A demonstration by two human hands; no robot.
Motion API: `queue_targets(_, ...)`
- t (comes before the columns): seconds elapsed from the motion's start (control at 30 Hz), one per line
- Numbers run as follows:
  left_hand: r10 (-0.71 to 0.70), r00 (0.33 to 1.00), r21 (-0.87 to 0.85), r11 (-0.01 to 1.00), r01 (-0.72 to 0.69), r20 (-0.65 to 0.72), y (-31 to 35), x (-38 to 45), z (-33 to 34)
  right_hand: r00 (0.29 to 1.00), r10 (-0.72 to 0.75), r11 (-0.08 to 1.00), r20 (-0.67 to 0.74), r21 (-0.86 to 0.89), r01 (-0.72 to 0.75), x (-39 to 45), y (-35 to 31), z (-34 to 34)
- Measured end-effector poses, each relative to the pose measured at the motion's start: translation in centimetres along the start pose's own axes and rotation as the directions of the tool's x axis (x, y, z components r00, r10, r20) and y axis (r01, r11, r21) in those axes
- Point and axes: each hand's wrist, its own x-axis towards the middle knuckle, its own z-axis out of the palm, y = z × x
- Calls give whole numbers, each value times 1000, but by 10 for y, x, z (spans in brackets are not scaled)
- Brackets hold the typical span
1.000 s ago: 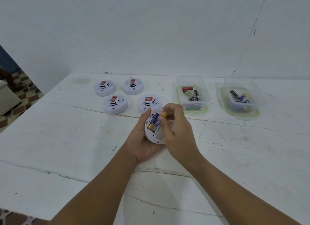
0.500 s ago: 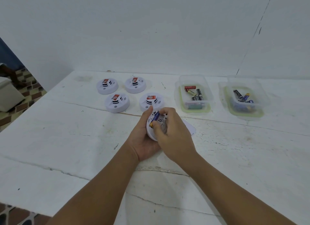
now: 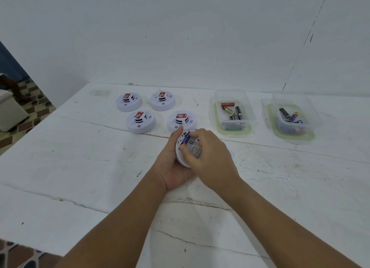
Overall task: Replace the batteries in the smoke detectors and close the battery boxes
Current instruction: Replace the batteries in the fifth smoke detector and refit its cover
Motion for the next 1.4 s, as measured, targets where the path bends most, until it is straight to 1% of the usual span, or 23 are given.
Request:
queue_targets(0.07,-21,1000,-5,1000,21,0,0,-1,1,992,-121,975,-18,-188,116,2,1,-4)
queue_targets(0.13,-28,1000,5,1000,28,-11,0,0,1,976,-215,922,38,-322,216,4,1,-8)
queue_targets(0.2,-20,1000,20,1000,21,-15,0,0,1,976,-195,928,92,-305,214,4,-3,-15)
queue_targets(0.23,-11,1000,27,1000,11,-15,0,0,1,975,-169,929,144,-308,206,5,-5,-17)
queue_targets(0.27,-3,1000,29,1000,4,-13,0,0,1,970,-162,913,181,-345,217,5,-7,-19)
queue_targets(0.33,1,1000,35,999,-1,-2,1,0,1,971,-168,870,173,-437,228,6,-13,-19)
queue_targets(0.37,-1,1000,36,999,1,4,1,0,2,977,-135,872,165,-448,196,8,-17,-19)
queue_targets(0.5,4,1000,45,999,-3,-5,1,0,2,976,0,871,220,-480,108,17,-28,-21)
queue_targets(0.67,-21,1000,52,998,20,11,0,0,2,981,-18,922,192,-377,91,18,-28,-23)
queue_targets(0.77,-20,999,31,999,19,31,1,-1,2,986,-74,965,152,-239,109,20,-20,-23)
queue_targets(0.87,-16,1000,33,999,15,27,0,-1,2,989,-114,984,99,-127,126,18,-9,-22)
queue_targets(0.93,-3,999,42,999,2,33,0,0,1,987,-114,989,117,-80,124,10,-4,-22)
queue_targets(1.07,7,1000,20,1000,-8,14,-1,-1,3,970,-96,989,225,-87,118,-7,4,-18)
queue_targets(1.13,-9,1000,7,1000,9,9,0,-1,3,975,-95,992,201,-62,109,-8,7,-15)
queue_targets(1.23,-6,999,49,999,8,-37,0,-2,2,982,-116,993,150,7,117,-3,7,-12)
queue_targets(1.33,19,998,65,998,-15,-57,0,-1,0,978,-159,987,132,38,156,-1,9,-11)
queue_targets(1.37,22,999,45,999,-20,-48,0,0,0,981,-169,985,99,59,164,-3,9,-12)
queue_targets(1.4,27,999,27,999,-26,-35,-2,0,0,989,-142,985,43,107,136,-4,8,-13)
